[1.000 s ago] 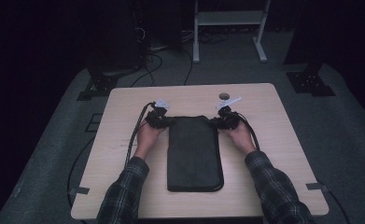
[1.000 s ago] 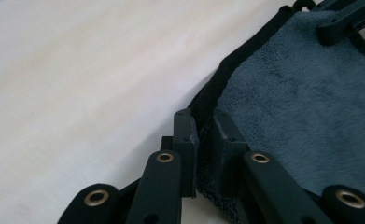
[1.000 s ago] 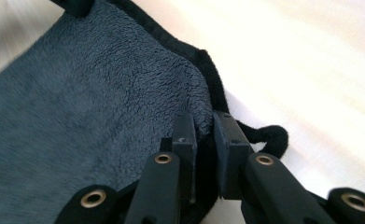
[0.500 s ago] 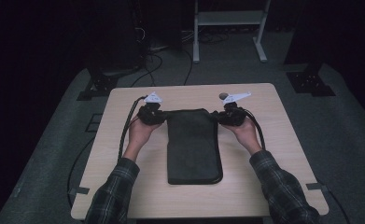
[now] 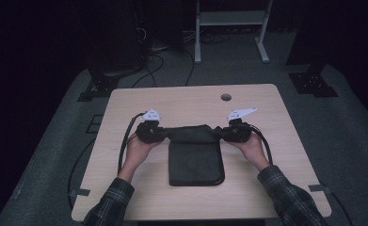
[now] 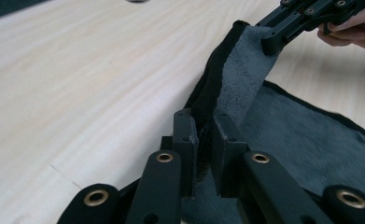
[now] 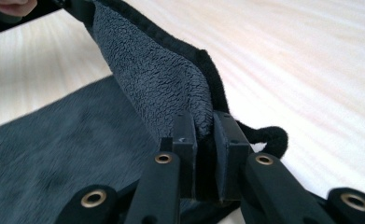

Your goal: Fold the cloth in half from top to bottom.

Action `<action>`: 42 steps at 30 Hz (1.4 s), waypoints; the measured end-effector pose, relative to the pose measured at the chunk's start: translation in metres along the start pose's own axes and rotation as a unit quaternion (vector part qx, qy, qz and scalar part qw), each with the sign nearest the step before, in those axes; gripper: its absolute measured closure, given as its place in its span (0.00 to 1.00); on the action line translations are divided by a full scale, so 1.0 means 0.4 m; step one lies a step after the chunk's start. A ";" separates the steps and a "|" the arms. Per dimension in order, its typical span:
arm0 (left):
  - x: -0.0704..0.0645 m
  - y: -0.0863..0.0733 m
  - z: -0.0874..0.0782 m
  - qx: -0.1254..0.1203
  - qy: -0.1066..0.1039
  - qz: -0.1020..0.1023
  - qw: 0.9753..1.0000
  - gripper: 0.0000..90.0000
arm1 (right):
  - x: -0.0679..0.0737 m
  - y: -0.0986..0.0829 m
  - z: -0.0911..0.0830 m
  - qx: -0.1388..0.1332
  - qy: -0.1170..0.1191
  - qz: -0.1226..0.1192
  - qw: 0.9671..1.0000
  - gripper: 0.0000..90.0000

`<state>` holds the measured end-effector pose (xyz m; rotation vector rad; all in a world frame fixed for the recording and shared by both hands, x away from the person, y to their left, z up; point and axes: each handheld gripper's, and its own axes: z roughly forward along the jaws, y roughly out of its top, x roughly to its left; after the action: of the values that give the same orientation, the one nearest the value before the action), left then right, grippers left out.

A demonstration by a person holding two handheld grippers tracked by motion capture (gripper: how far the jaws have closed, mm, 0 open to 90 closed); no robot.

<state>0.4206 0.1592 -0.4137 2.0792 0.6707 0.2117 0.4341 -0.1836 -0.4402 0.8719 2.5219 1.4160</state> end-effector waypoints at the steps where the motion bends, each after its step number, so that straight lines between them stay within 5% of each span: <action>1: -0.004 -0.007 -0.001 0.003 -0.005 -0.002 1.000 0.90 | 0.005 -0.005 -0.001 0.002 0.000 -0.001 1.000 0.89; 15: -0.086 -0.052 -0.042 0.003 -0.035 -0.001 0.999 0.90 | 0.101 -0.062 -0.049 0.011 0.016 -0.027 0.999 0.88; 22: -0.133 -0.095 -0.046 0.026 -0.049 0.001 0.998 0.90 | 0.134 -0.093 -0.058 0.034 0.027 -0.032 0.999 0.87; 32: -0.150 -0.166 -0.016 0.082 -0.059 -0.014 0.995 0.89 | 0.173 -0.130 -0.041 0.080 0.029 -0.054 0.995 0.80; 37: -0.165 -0.168 -0.033 0.080 -0.051 -0.011 0.995 0.77 | 0.181 -0.132 -0.063 0.075 0.029 -0.046 0.996 0.69; 42: -0.175 -0.158 -0.081 0.055 -0.047 -0.008 0.997 0.68 | 0.185 -0.132 -0.119 0.042 0.034 -0.033 0.998 0.72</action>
<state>0.3251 0.1726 -0.4397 2.1729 0.6543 0.0687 0.3328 -0.2002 -0.4440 0.7568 2.6515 1.3522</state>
